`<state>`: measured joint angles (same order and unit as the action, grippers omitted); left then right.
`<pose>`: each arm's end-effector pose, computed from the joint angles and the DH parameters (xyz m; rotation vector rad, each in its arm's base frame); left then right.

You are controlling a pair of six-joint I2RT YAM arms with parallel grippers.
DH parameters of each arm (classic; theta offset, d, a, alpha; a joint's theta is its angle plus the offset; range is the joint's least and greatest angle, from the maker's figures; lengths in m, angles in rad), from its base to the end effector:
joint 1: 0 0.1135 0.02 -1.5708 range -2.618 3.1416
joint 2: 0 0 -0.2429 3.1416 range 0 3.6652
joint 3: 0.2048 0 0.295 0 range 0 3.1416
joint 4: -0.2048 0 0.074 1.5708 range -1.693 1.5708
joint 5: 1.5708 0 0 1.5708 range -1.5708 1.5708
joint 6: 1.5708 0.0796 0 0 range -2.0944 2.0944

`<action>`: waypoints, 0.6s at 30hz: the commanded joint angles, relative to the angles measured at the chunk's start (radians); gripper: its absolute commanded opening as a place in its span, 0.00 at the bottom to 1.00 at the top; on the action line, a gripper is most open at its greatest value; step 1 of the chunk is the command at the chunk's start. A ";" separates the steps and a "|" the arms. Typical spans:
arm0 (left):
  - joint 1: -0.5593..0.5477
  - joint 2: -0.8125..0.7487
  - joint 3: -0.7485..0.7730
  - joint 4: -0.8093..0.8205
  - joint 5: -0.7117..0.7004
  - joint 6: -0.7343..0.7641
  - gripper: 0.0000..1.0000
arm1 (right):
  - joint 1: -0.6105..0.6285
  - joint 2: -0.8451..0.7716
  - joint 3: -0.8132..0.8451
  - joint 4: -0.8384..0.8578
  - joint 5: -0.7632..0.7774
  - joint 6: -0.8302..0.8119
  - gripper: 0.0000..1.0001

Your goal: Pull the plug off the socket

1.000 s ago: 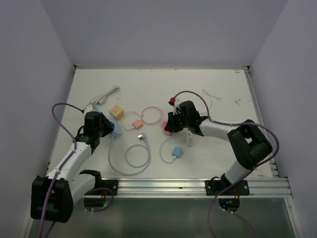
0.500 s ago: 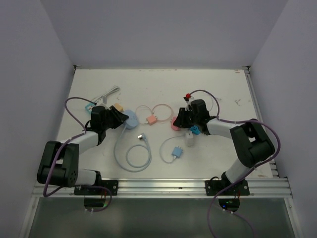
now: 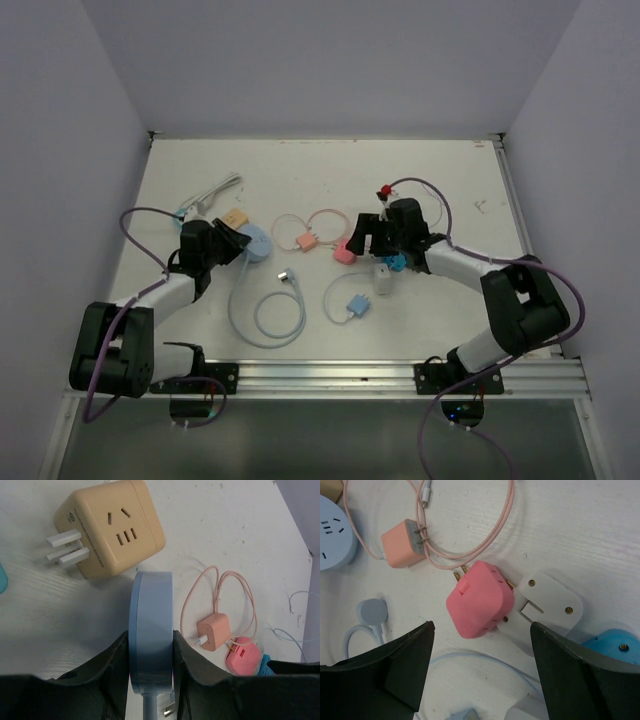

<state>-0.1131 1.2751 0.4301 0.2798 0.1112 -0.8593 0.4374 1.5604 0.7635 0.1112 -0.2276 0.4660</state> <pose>0.3121 -0.0443 0.0876 -0.7427 2.0831 -0.6768 0.3362 0.1770 0.0958 -0.0932 2.3407 0.7244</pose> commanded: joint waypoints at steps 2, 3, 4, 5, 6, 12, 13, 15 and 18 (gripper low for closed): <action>0.016 0.017 -0.044 -0.151 -0.085 0.016 0.41 | -0.003 -0.158 0.026 -0.105 0.082 -0.050 0.85; 0.018 0.013 -0.041 -0.157 -0.082 0.020 0.44 | -0.003 -0.186 0.039 -0.146 0.094 -0.058 0.88; 0.020 0.006 -0.039 -0.168 -0.079 0.022 0.47 | -0.003 -0.209 0.045 -0.165 0.117 -0.064 0.89; 0.020 0.000 -0.037 -0.174 -0.076 0.023 0.58 | -0.003 -0.259 0.060 -0.200 0.132 -0.078 0.90; 0.020 -0.006 -0.036 -0.182 -0.073 0.026 0.62 | -0.003 -0.282 0.069 -0.220 0.146 -0.085 0.91; 0.020 -0.091 -0.028 -0.253 -0.061 0.049 0.85 | -0.003 -0.463 0.135 -0.367 0.281 -0.130 0.95; 0.020 -0.108 -0.024 -0.267 -0.061 0.052 0.89 | -0.003 -0.482 0.143 -0.381 0.301 -0.136 0.96; 0.020 -0.144 -0.002 -0.315 -0.062 0.071 0.93 | -0.003 -0.535 0.171 -0.435 0.347 -0.148 0.98; 0.020 -0.236 0.066 -0.411 -0.088 0.109 1.00 | -0.003 -0.586 0.210 -0.504 0.407 -0.171 0.99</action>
<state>-0.0982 1.1126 0.4057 -0.0330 0.0570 -0.8089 0.4374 1.0218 0.9096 -0.2848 0.0711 0.3386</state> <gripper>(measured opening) 0.978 0.987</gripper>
